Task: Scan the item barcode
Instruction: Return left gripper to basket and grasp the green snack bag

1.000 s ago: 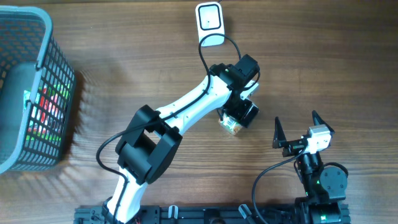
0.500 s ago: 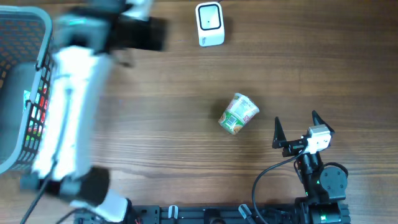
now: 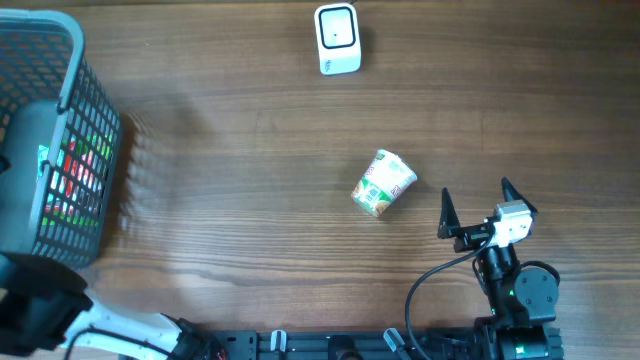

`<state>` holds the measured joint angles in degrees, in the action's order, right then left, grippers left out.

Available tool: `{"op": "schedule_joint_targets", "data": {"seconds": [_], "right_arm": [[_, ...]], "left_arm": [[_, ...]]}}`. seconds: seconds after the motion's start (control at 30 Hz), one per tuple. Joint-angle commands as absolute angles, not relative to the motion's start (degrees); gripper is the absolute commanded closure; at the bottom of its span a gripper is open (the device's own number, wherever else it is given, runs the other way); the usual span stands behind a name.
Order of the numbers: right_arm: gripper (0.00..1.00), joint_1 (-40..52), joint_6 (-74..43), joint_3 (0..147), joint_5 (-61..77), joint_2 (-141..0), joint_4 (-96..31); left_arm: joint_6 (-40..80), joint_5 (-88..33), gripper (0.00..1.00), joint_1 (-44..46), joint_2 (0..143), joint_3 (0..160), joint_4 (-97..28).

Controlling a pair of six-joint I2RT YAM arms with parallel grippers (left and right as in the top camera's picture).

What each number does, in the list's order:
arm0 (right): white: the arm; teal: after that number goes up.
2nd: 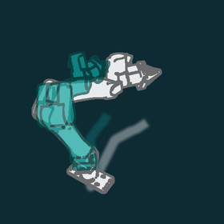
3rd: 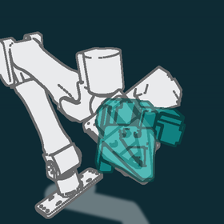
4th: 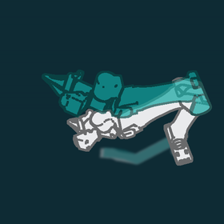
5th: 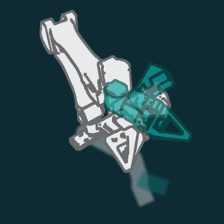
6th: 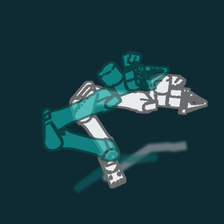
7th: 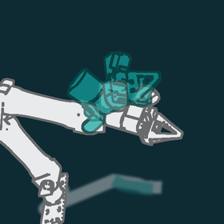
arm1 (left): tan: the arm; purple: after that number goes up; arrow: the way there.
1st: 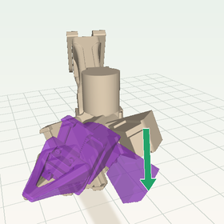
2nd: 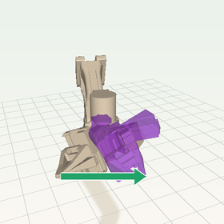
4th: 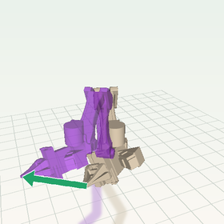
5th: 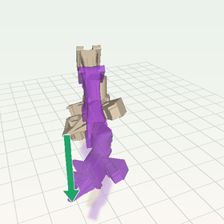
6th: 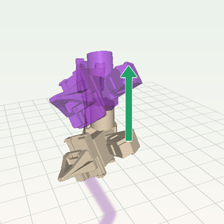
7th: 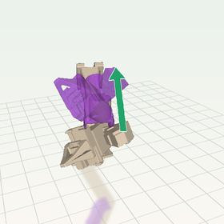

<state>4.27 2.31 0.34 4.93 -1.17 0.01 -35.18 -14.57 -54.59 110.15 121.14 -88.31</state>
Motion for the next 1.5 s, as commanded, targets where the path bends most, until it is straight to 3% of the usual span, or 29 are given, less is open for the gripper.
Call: {"op": "schedule_joint_targets", "data": {"seconds": [0.0,0.97,1.13,1.2,1.3,1.47], "right_arm": [[0.00,4.0,3.0,0.3,5.4,-0.9,0.3],[0.00,4.0,3.0,0.3,5.4,-0.9,0.3],[0.00,4.0,3.0,0.3,5.4,-0.9,0.3],[0.00,4.0,3.0,0.3,5.4,-0.9,0.3],[0.01,4.0,3.0,0.3,5.4,-0.9,0.3],[0.00,4.0,3.0,0.3,5.4,-0.9,0.3]], "left_arm": [[-43.3,-17.5,0.00,-53.7,115.8,121.0,-88.1],[-43.3,-18.4,0.00,-53.3,117.0,121.0,-85.3],[-33.3,-39.9,0.00,-52.8,117.0,121.0,-84.8],[-23.3,-48.1,0.00,-52.4,117.0,121.0,-85.6],[-12.4,-50.5,0.00,-52.2,117.0,121.0,-82.8],[-10.4,-44.1,0.00,-49.3,117.0,121.0,-85.0]]}}
